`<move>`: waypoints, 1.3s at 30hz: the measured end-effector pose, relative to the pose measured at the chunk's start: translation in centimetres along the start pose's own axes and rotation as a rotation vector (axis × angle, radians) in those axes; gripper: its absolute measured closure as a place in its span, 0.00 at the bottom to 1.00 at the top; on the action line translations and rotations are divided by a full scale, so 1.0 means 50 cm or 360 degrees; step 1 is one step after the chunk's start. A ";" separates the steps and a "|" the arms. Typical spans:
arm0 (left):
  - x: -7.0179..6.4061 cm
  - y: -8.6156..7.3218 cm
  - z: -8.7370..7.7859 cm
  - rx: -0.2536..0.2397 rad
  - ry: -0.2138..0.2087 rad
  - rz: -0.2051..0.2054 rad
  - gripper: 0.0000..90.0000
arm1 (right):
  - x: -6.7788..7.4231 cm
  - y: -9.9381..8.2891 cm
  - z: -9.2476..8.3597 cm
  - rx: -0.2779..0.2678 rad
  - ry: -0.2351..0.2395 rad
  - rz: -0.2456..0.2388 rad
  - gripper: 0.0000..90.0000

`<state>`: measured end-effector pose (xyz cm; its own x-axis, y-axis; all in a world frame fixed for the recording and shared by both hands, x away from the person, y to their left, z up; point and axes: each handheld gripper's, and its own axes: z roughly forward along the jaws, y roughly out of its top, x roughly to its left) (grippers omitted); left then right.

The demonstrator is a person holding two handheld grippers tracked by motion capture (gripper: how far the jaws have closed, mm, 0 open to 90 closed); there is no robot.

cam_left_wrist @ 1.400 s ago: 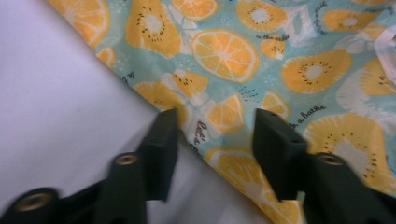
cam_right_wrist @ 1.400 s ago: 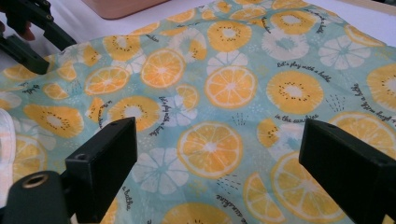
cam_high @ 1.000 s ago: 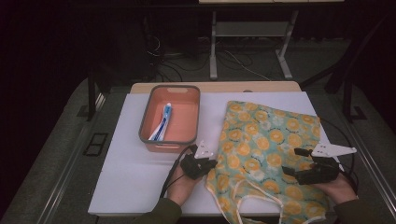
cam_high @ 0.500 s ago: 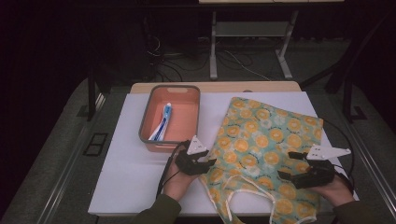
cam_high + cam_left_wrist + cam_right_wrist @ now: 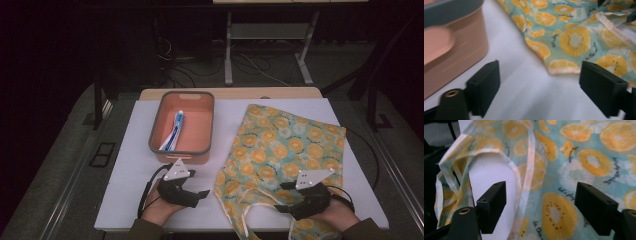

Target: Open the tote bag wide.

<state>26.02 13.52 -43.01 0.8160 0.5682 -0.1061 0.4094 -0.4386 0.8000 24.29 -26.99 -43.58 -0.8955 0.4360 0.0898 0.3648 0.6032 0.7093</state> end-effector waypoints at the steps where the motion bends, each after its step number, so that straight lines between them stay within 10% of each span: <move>1: 0.004 -0.006 -0.007 -0.0015 0.0005 0.0001 0.12 | 0.002 -0.003 0.006 0.0035 0.0002 -0.0020 0.34; 9: 0.025 -0.022 -0.020 -0.0055 0.0037 -0.0028 0.00 | 0.006 -0.005 0.020 0.0128 -0.0002 -0.0088 0.51; 16: 0.028 -0.021 -0.020 -0.0037 0.0058 -0.0008 0.00 | 0.008 0.004 0.027 0.0161 -0.0014 -0.0151 0.96; 25: 0.032 -0.021 -0.024 -0.0049 0.0078 -0.0009 0.00 | -0.006 0.040 0.045 0.0129 -0.0059 -0.0109 0.99; 39: 0.034 -0.022 -0.024 -0.0033 0.0083 -0.0010 0.00 | -0.107 0.121 0.090 0.0078 -0.0313 0.0052 0.99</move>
<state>26.49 15.81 -43.34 0.7908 0.6067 -0.0809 0.4058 -0.4207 0.8114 32.43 -22.69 -42.92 -0.8175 0.5751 -0.0296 0.4091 0.6162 0.6730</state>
